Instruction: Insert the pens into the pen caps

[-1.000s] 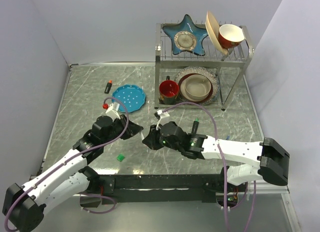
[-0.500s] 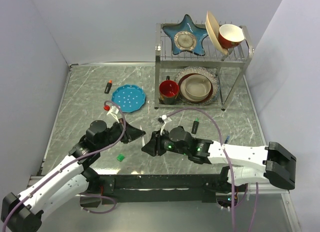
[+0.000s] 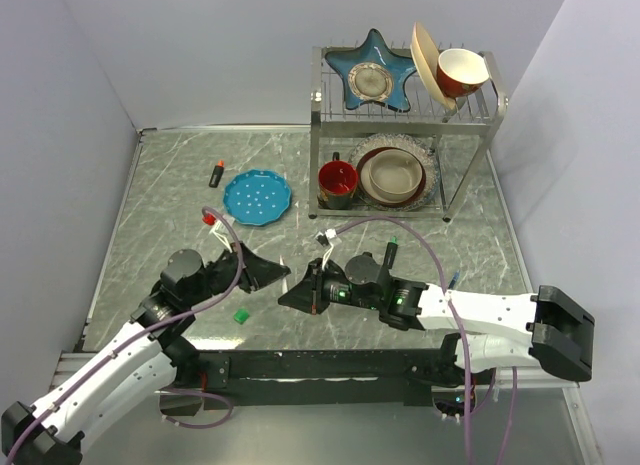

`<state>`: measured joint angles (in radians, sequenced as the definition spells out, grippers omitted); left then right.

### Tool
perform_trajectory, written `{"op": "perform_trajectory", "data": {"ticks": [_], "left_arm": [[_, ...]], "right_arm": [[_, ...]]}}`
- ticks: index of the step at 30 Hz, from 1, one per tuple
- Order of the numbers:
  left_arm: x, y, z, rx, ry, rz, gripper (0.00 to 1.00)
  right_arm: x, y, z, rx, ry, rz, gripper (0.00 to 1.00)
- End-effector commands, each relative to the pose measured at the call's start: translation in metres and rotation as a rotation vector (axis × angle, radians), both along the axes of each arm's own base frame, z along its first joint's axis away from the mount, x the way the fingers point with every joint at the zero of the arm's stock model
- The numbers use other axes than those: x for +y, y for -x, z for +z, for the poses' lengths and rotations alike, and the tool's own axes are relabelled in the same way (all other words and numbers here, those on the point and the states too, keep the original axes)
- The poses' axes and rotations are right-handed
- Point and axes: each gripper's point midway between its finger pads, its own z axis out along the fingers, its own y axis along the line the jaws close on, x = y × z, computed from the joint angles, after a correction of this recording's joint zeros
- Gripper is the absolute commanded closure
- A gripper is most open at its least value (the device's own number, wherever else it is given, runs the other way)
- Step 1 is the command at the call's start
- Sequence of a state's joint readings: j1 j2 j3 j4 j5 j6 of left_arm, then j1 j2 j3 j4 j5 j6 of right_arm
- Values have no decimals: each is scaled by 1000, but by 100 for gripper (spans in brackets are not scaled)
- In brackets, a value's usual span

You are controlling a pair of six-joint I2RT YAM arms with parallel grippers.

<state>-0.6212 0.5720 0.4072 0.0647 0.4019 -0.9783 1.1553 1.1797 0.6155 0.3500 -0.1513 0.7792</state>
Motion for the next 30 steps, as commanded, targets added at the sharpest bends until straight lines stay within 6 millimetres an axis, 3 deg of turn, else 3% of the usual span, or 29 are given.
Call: {"op": "perform_trajectory", "data": {"ticks": [1, 2, 3, 6, 10, 11, 13, 14, 17, 19, 22, 28, 30], "left_arm": [[2, -1, 10, -18, 27, 18, 88], [5, -6, 9, -10, 22, 58, 66], [8, -10, 8, 12, 21, 88, 22], [25, -25, -2, 83, -39, 234, 3], [58, -45, -17, 191, -97, 475, 1], [67, -46, -29, 248, -123, 533, 4], [88, -57, -33, 280, -146, 679, 7], [98, -57, -41, 333, -159, 742, 14], [137, -63, -57, 403, -231, 975, 16], [168, -69, -54, 407, -261, 1150, 16], [220, -61, -59, 447, -287, 1430, 14], [267, -51, -69, 474, -310, 1615, 13], [277, -46, -81, 522, -341, 1647, 13]], "right_arm": [[3, 8, 35, -36, -138, 36, 100], [2, 6, 36, -36, -141, 26, 100], [1, 6, 36, -37, -141, 22, 100], [-4, 0, 30, -39, -101, -19, 100], [-11, -8, 25, -47, -69, -72, 100], [-13, -8, 25, -47, -69, -76, 100], [-16, -9, 25, -47, -72, -87, 100], [-17, -9, 24, -48, -70, -92, 100], [-22, -9, 27, -58, -73, -103, 100], [-25, -9, 24, -63, -58, -107, 100], [-31, -11, 24, -73, -52, -125, 100], [-41, -10, 26, -95, -30, -133, 100], [-44, -9, 28, -100, -35, -133, 100]]}}
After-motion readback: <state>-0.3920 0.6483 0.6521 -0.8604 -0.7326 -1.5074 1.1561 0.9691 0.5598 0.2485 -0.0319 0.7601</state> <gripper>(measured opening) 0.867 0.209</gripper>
